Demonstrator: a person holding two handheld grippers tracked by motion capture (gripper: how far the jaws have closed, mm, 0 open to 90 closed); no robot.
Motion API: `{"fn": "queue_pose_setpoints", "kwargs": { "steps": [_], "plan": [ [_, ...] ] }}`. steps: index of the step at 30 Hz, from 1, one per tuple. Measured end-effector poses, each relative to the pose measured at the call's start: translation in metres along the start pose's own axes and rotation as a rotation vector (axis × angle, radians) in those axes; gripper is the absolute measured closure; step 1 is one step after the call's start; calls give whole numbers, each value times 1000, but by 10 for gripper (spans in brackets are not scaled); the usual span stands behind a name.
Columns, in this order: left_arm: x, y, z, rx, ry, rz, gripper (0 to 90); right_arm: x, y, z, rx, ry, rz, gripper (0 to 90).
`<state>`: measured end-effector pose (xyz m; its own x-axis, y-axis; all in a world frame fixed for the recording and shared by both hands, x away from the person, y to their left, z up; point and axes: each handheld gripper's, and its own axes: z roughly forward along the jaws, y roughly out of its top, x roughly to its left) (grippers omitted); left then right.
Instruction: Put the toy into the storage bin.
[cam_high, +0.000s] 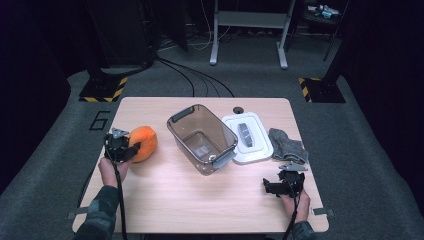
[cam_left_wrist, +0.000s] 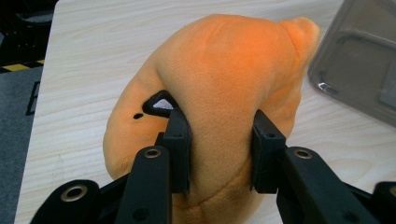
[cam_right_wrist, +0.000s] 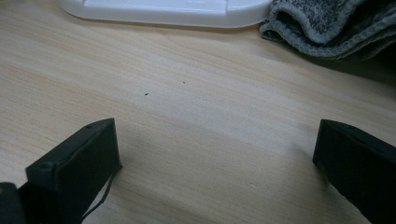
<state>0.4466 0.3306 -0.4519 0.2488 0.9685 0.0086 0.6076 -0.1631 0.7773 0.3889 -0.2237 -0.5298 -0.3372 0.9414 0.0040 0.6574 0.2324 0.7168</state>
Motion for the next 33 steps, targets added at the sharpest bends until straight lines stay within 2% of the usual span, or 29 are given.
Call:
{"fn": "queue_pose_setpoints", "kwargs": {
  "steps": [9,12,18,33],
  "plan": [
    [0,3,-12,-28,4,4,659,0,0,0,0,-1,-1,0],
    [0,8,-20,-34,3,20,659,0,0,0,1,-1,2,0],
    [-1,17,-31,-62,4,24,658,0,0,0,0,-1,2,0],
    [-6,39,-51,-98,3,49,657,0,0,0,1,-1,2,0]
  ]
}}
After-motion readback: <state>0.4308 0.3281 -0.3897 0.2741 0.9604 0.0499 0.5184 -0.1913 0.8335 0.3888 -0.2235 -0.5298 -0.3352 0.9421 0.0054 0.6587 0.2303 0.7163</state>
